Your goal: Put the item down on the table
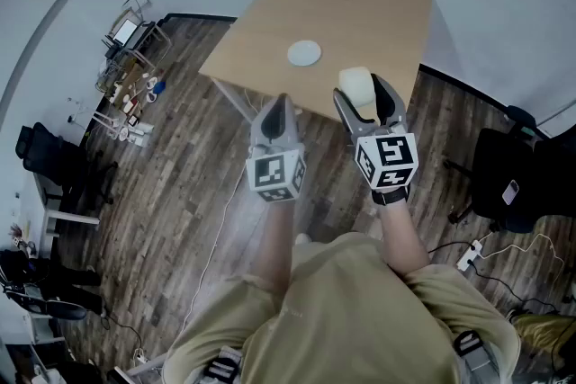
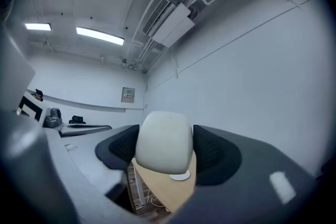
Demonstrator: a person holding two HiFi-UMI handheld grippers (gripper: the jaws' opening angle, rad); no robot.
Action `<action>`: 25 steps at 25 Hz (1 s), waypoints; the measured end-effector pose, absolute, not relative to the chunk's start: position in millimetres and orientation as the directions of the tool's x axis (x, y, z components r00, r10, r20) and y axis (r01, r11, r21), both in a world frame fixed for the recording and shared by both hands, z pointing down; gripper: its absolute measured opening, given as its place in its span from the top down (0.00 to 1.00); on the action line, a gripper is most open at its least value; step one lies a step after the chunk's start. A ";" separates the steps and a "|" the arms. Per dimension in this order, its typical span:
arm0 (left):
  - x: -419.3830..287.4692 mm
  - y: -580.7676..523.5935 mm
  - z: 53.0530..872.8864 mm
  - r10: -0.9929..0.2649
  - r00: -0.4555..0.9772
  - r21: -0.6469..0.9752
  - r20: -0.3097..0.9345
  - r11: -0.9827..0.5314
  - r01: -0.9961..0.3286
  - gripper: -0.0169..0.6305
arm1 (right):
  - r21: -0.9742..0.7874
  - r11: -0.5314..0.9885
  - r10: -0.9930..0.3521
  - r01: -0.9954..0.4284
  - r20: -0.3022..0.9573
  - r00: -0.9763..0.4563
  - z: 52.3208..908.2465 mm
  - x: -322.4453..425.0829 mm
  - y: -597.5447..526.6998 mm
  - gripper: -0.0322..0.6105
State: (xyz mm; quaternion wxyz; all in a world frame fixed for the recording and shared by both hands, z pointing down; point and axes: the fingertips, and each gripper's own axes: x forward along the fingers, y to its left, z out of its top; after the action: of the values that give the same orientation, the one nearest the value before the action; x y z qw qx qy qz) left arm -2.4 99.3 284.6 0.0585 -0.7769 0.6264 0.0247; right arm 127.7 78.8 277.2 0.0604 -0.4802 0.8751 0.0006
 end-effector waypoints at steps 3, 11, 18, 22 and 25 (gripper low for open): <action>11.7 107.5 287.6 -0.974 0.197 -0.040 -0.115 -0.193 -0.980 0.97 | -0.073 0.538 -0.841 -0.840 -0.115 -0.529 272.8 147.3 85.4 0.44; 45.3 126.8 293.6 -0.948 0.250 0.050 -0.194 -0.264 -0.963 0.97 | -0.144 0.531 -0.847 -0.835 -0.052 -0.529 302.5 178.7 86.1 0.44; 34.4 103.9 314.1 -0.968 0.234 -0.014 -0.089 -0.234 -0.972 0.97 | -0.175 0.523 -0.849 -0.834 -0.028 -0.527 319.4 176.9 61.6 0.44; 16.2 80.5 317.2 -0.968 0.236 0.017 -0.086 -0.238 -0.971 0.97 | -0.170 0.517 -0.853 -0.839 -0.024 -0.521 319.7 168.1 41.5 0.44; -5.4 49.2 319.0 -0.962 0.258 0.084 -0.086 -0.265 -0.961 0.97 | -0.161 0.520 -0.853 -0.839 -0.035 -0.521 312.8 149.4 18.3 0.44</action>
State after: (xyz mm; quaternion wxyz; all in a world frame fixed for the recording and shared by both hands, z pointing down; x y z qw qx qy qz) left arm -5.4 49.2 319.0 -0.0072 -0.7929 0.6063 0.0595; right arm 149.4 18.3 312.8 0.0546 -0.4861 0.8700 -0.0620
